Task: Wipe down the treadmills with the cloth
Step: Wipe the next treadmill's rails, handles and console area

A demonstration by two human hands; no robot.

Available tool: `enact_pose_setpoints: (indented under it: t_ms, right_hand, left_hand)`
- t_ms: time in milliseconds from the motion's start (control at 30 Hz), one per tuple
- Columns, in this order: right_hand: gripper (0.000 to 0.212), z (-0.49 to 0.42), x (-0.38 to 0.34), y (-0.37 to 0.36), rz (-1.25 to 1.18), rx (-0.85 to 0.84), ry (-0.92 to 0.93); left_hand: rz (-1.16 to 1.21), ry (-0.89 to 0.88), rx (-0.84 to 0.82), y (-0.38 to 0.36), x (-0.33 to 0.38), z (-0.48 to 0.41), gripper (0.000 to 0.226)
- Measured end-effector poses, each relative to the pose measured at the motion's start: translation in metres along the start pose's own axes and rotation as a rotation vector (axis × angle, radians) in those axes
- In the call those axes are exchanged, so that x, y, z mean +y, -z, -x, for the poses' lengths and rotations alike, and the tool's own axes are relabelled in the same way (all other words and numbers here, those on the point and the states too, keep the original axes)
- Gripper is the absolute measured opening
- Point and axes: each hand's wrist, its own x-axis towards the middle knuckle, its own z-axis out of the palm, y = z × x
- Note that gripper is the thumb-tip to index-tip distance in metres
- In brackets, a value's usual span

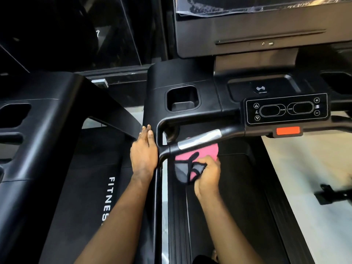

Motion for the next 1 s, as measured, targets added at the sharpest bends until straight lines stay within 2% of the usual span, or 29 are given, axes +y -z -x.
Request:
enact_pose_setpoints:
  t_ms: [67,167,300,500,567,600,667,700,767,833,867,933,1000]
  right_hand:
    - [0.035,-0.002,0.004,-0.019,-0.058,0.003,-0.022]
    - [0.010,0.007,0.012,-0.031,-0.059,-0.043,-0.082]
    - [0.015,0.012,0.008,-0.018,0.057,-0.094,-0.087]
    - [0.024,0.013,-0.032,0.015,0.049,0.026,0.098]
    - [0.016,0.005,-0.049,0.029,0.279,0.013,0.110]
    - [0.015,-0.002,-0.056,0.039,0.508,-0.002,0.104]
    - [0.026,-0.011,-0.067,0.061,0.980,0.013,0.102]
    - [0.034,-0.011,-0.072,0.073,1.089,0.057,0.098]
    - [0.036,-0.010,-0.081,0.093,1.085,0.070,0.069]
    - [0.029,-0.007,-0.086,0.107,1.046,0.005,-0.026]
    - [0.037,-0.007,-0.087,0.112,1.034,0.005,-0.042]
    - [0.046,0.001,-0.092,0.107,0.998,0.051,-0.001]
    - [0.040,0.014,-0.090,0.091,0.957,-0.002,0.060]
  left_hand:
    - [0.000,-0.007,0.001,0.000,-0.002,-0.001,0.046]
    - [0.011,-0.010,0.001,0.001,-0.003,0.000,0.047]
    - [0.012,-0.011,0.004,0.002,0.000,0.001,0.045]
    - [-0.021,-0.025,0.021,0.003,0.000,0.003,0.047]
    - [-0.061,-0.061,0.062,0.006,0.005,0.007,0.044]
    - [-0.089,-0.084,0.090,0.007,0.007,0.009,0.041]
    - [-0.149,-0.118,0.132,0.011,0.014,0.015,0.036]
    - [-0.172,-0.134,0.136,0.013,0.017,0.019,0.034]
    - [-0.166,-0.153,0.122,0.017,0.024,0.022,0.035]
    - [-0.106,-0.143,0.085,0.018,0.025,0.020,0.037]
    - [-0.076,-0.148,0.060,0.018,0.022,0.019,0.036]
    - [-0.039,-0.156,-0.004,0.022,0.013,0.013,0.031]
    - [0.002,-0.128,-0.105,0.032,0.004,0.008,0.026]
